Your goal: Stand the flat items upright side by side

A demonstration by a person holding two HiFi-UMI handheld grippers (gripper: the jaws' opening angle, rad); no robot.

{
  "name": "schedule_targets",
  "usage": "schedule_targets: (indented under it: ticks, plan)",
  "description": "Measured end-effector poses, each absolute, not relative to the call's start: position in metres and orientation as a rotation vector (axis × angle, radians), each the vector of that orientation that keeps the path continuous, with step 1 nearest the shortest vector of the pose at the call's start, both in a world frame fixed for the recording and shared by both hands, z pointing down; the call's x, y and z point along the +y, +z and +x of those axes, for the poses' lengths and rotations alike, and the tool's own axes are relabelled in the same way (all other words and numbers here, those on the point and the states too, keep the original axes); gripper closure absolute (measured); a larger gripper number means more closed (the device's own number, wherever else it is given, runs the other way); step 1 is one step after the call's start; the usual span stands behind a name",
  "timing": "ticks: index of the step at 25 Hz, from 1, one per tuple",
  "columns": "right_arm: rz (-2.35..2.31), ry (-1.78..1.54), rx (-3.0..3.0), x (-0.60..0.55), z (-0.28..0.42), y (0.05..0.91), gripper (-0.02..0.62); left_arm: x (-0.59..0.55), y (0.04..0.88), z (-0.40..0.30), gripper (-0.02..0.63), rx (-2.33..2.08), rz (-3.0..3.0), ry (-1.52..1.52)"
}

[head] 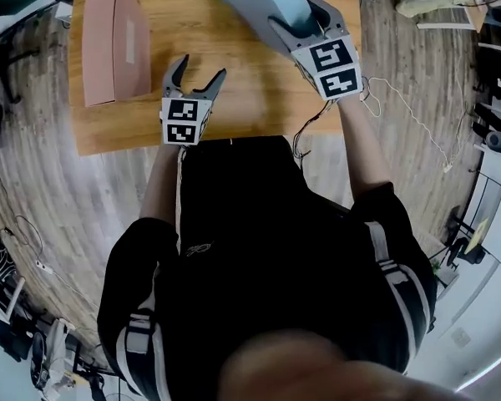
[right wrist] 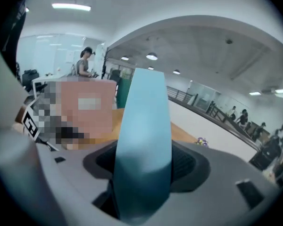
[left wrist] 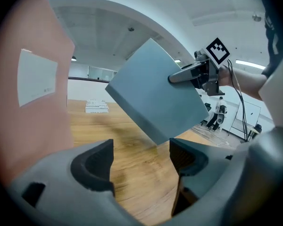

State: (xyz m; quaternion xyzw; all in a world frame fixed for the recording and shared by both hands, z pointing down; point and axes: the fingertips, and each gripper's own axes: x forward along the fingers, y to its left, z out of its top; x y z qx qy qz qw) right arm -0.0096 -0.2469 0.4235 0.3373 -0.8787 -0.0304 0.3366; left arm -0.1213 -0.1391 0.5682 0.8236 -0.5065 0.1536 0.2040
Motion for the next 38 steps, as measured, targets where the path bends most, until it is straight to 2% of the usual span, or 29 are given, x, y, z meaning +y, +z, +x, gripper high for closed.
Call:
schedule_targets:
  ticks: [7, 11, 15, 26, 32, 38]
  plan:
    - [1.182, 0.104, -2.489, -0.221, 0.011, 0.434, 0.296, -0.132, 0.562, -0.121, 0.225, -1.459, 2.289, 0.424]
    - [1.302, 0.05, -2.565, -0.204, 0.015, 0.429, 0.296, -0.12, 0.558, -0.115, 0.225, -1.483, 2.259, 0.434]
    - [1.331, 0.0, -2.591, -0.181, 0.028, 0.434, 0.295, -0.103, 0.558, -0.105, 0.225, -1.504, 2.238, 0.437]
    - [1.246, 0.178, -2.607, -0.127, 0.077, 0.478, 0.285, -0.057, 0.562, -0.093, 0.225, -1.59, 2.173, 0.52]
    - [1.146, 0.21, -2.624, -0.111, 0.07, 0.508, 0.291, -0.039, 0.554, -0.095, 0.225, -1.664, 2.151, 0.531]
    - [1.066, 0.242, -2.674, -0.099, 0.027, 0.509, 0.291, -0.021, 0.538, -0.118, 0.225, -1.752, 2.115, 0.492]
